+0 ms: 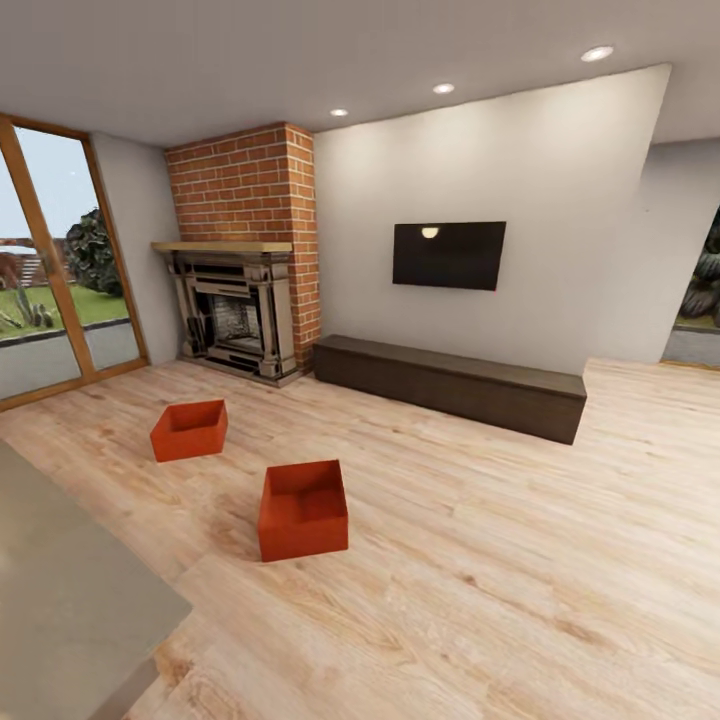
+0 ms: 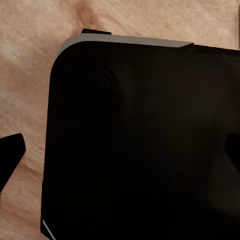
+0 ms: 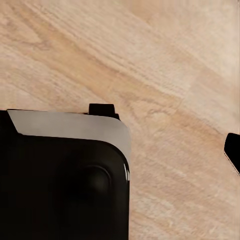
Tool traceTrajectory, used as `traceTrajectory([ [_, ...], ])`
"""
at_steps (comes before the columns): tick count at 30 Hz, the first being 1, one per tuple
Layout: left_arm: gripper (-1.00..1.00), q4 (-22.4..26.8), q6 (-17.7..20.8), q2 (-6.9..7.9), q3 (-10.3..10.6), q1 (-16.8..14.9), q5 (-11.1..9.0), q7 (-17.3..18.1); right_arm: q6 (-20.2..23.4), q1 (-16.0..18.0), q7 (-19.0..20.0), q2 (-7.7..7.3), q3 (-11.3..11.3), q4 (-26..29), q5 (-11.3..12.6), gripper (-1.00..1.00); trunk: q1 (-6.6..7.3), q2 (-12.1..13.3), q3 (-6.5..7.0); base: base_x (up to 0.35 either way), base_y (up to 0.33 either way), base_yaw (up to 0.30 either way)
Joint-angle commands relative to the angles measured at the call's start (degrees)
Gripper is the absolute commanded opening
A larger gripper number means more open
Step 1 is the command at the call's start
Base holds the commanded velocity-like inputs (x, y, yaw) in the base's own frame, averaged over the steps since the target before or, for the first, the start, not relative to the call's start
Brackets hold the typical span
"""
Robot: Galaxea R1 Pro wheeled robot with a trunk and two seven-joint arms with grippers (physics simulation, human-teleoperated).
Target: Move the two storage containers from the living room to the garage. In the garage, place one container on the floor and stack the other container on top of it (either order is fine).
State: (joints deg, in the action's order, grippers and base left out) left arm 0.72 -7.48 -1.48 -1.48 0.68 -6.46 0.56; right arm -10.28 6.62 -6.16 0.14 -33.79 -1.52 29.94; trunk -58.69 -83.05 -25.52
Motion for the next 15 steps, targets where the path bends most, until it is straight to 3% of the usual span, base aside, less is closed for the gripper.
traceTrajectory([
  [1, 1.0, 0.1, -0.1, -0.01, -0.1, 0.0, -0.5, 0.1, -0.3, 0.1, 0.0, 0.03, -0.5, -0.2, 0.5, 1.0, -0.03, 0.0, -0.05, 0.322, 0.0, 0.0],
  [15, 1.0, 0.1, -0.1, -0.01, -0.1, 0.0, -0.5, 0.1, -0.3, 0.1, 0.0, 0.03, -0.5, -0.2, 0.5, 1.0, -0.03, 0.0, -0.05, 0.322, 0.0, 0.0],
])
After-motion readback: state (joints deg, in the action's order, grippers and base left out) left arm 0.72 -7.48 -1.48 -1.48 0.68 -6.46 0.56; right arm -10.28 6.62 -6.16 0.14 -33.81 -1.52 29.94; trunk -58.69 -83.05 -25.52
